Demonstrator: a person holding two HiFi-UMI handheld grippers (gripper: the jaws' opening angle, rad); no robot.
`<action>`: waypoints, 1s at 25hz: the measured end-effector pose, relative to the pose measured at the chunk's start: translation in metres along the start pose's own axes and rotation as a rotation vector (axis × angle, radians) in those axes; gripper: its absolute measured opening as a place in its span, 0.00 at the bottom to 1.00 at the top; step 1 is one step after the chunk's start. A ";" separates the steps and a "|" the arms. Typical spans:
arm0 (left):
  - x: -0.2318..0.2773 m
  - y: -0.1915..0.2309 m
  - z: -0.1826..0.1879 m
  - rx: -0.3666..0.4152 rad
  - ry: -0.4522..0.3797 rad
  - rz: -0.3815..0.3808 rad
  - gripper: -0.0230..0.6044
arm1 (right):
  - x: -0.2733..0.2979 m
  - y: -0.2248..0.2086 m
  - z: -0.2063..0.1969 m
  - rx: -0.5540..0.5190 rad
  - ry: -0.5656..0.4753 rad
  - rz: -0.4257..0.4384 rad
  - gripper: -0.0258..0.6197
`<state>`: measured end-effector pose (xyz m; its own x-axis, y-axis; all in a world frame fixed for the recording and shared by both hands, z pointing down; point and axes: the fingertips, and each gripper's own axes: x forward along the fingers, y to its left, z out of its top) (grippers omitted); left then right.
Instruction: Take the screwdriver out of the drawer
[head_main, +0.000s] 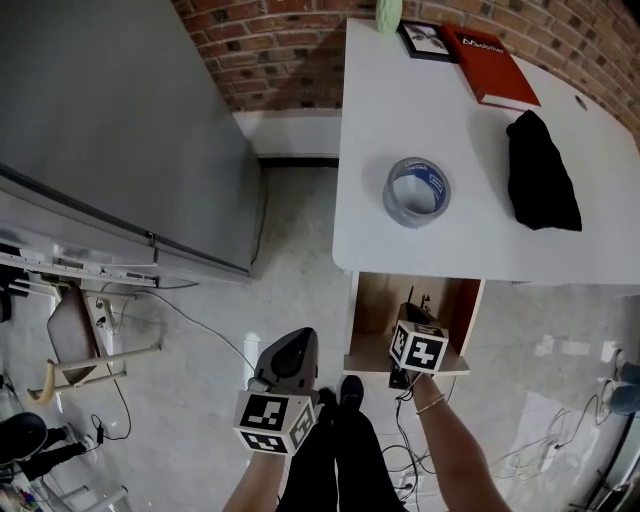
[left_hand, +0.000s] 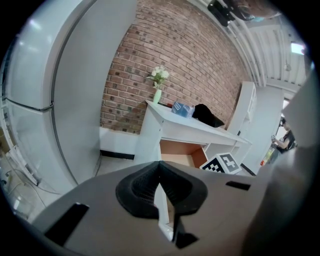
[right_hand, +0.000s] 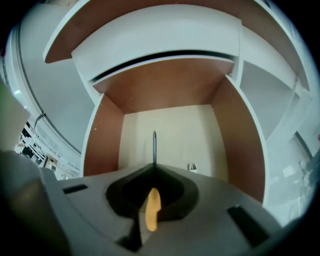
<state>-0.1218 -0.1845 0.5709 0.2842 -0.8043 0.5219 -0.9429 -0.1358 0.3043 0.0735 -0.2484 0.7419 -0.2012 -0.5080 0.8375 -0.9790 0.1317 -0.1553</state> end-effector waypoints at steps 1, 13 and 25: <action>-0.002 -0.002 0.003 0.003 -0.003 -0.003 0.02 | -0.007 0.004 0.004 0.000 -0.019 0.007 0.06; -0.026 -0.029 0.035 0.053 -0.038 -0.071 0.02 | -0.115 0.038 0.055 0.001 -0.234 0.084 0.06; -0.052 -0.063 0.067 0.123 -0.076 -0.159 0.02 | -0.230 0.056 0.083 -0.007 -0.393 0.115 0.06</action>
<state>-0.0887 -0.1730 0.4711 0.4214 -0.8079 0.4119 -0.9027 -0.3300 0.2762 0.0628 -0.1946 0.4970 -0.3068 -0.7764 0.5505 -0.9496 0.2112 -0.2314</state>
